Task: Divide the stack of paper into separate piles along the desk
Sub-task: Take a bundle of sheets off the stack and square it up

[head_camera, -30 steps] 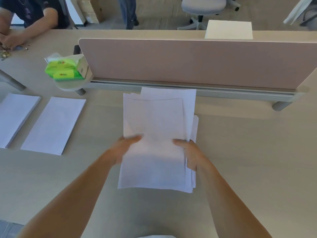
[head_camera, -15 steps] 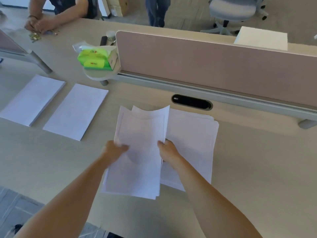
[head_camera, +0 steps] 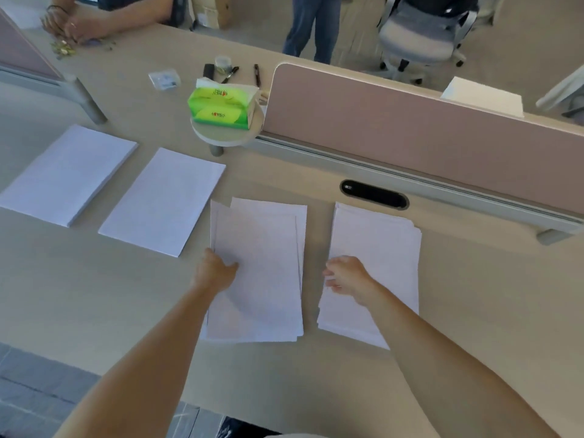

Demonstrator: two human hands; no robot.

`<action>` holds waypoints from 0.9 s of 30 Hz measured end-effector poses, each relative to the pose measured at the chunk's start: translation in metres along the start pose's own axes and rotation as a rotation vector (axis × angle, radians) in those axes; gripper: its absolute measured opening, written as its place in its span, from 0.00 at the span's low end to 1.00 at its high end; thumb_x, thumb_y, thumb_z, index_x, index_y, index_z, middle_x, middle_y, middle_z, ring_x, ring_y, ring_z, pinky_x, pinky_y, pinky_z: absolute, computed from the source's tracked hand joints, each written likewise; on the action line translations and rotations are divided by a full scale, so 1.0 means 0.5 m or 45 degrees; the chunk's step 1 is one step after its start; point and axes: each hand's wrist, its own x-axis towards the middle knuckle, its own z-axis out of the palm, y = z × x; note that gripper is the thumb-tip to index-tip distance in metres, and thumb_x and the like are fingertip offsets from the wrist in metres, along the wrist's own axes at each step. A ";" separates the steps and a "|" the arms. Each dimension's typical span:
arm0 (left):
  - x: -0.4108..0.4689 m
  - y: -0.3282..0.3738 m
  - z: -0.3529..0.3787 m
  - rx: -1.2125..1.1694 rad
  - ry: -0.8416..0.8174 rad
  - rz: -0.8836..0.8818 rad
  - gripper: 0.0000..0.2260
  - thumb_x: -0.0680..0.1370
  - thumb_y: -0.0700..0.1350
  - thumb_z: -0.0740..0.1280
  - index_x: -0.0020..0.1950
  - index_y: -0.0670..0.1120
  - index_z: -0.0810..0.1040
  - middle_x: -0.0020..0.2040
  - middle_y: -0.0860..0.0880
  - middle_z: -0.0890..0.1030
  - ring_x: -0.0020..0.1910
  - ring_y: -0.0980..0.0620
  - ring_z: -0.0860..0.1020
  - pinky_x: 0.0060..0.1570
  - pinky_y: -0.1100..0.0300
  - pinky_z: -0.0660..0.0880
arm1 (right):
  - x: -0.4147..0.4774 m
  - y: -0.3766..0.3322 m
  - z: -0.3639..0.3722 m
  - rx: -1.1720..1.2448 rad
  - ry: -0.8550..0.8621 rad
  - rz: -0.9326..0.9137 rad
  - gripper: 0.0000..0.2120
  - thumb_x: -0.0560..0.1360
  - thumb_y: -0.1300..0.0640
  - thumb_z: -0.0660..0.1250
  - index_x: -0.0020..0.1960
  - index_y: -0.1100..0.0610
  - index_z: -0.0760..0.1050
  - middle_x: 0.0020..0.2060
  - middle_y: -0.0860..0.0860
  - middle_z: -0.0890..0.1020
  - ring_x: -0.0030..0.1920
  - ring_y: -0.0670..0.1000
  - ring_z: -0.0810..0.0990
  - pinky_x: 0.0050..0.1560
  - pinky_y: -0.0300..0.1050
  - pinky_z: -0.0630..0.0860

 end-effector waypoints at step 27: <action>-0.194 0.370 0.464 -0.123 -0.257 -0.088 0.27 0.73 0.55 0.71 0.67 0.40 0.76 0.64 0.41 0.79 0.62 0.41 0.78 0.60 0.51 0.74 | 0.083 0.293 -0.403 0.010 0.356 0.133 0.15 0.77 0.47 0.63 0.50 0.60 0.74 0.40 0.54 0.78 0.36 0.54 0.77 0.33 0.42 0.71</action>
